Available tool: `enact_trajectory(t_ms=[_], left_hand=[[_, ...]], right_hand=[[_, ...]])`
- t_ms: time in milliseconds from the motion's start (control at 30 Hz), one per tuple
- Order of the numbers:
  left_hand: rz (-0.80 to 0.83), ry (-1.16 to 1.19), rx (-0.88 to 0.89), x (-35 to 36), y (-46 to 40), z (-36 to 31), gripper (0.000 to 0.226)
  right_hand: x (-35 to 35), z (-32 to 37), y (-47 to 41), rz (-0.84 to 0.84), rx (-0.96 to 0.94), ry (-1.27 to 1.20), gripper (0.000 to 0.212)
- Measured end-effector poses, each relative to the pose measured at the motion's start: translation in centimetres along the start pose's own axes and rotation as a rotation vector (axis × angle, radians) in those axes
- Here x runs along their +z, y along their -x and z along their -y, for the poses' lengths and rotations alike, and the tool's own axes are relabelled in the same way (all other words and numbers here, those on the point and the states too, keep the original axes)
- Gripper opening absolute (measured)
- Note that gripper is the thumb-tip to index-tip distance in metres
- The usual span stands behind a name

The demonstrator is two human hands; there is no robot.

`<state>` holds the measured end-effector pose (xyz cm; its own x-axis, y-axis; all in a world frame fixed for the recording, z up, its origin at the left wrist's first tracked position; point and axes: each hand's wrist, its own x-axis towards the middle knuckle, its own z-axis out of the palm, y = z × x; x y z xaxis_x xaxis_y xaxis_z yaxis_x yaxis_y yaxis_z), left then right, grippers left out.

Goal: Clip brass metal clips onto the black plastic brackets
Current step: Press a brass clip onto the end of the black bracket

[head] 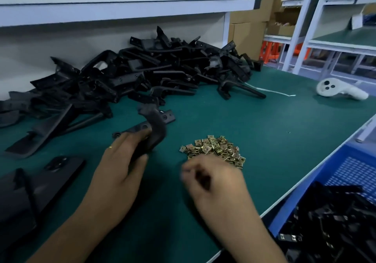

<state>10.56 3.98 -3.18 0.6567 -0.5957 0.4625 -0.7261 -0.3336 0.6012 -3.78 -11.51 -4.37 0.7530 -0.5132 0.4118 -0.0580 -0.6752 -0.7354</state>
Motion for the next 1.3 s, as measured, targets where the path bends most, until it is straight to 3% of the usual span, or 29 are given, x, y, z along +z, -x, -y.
enact_trajectory(t_ms=[100, 200, 333, 567, 733, 800, 967, 1067, 1167, 1300], left_hand=[[0.077, -0.032, -0.040, -0.3, 0.0, 0.1, 0.069], [0.278, -0.107, -0.015, -0.4, 0.0, -0.5, 0.041], [0.433, -0.139, 0.039, -0.5, 0.3, -1.0, 0.045], [0.400, -0.166, 0.041, 0.0, 0.5, -1.0, 0.088], [0.310, -0.165, 0.090, 0.7, 0.7, -1.5, 0.053], [0.299, -0.181, 0.091, 0.7, 0.7, -1.5, 0.050], [0.234, -0.188, 0.193, 0.7, 0.7, -1.8, 0.049], [0.209, -0.228, 0.286, 1.1, 0.7, -2.4, 0.055], [0.216, -0.233, 0.332, 2.0, 0.5, -3.1, 0.056], [0.213, -0.272, 0.331, 2.1, 0.4, -3.3, 0.057]], right_hand=[[-1.0, -1.4, -0.7, -0.122, -0.031, 0.157, 0.010], [-0.4, -1.5, -0.5, -0.080, -0.041, 0.282, 0.008], [0.2, -1.1, -0.3, -0.108, -0.024, 0.410, 0.007], [-0.4, -0.3, -0.5, 0.002, -0.044, 0.407, 0.013], [-0.5, 0.1, -0.7, 0.100, -0.101, 0.418, 0.022], [-0.2, -0.1, -0.8, 0.108, -0.108, 0.395, 0.027], [-0.4, -1.1, -0.6, -0.081, -0.068, 0.126, 0.028], [-1.1, -0.9, -0.7, -0.193, 0.057, -0.281, 0.019], [-1.2, -0.3, -0.9, -0.172, 0.191, -0.708, 0.010], [-1.2, 0.0, -1.0, -0.119, 0.274, -0.899, 0.001]])
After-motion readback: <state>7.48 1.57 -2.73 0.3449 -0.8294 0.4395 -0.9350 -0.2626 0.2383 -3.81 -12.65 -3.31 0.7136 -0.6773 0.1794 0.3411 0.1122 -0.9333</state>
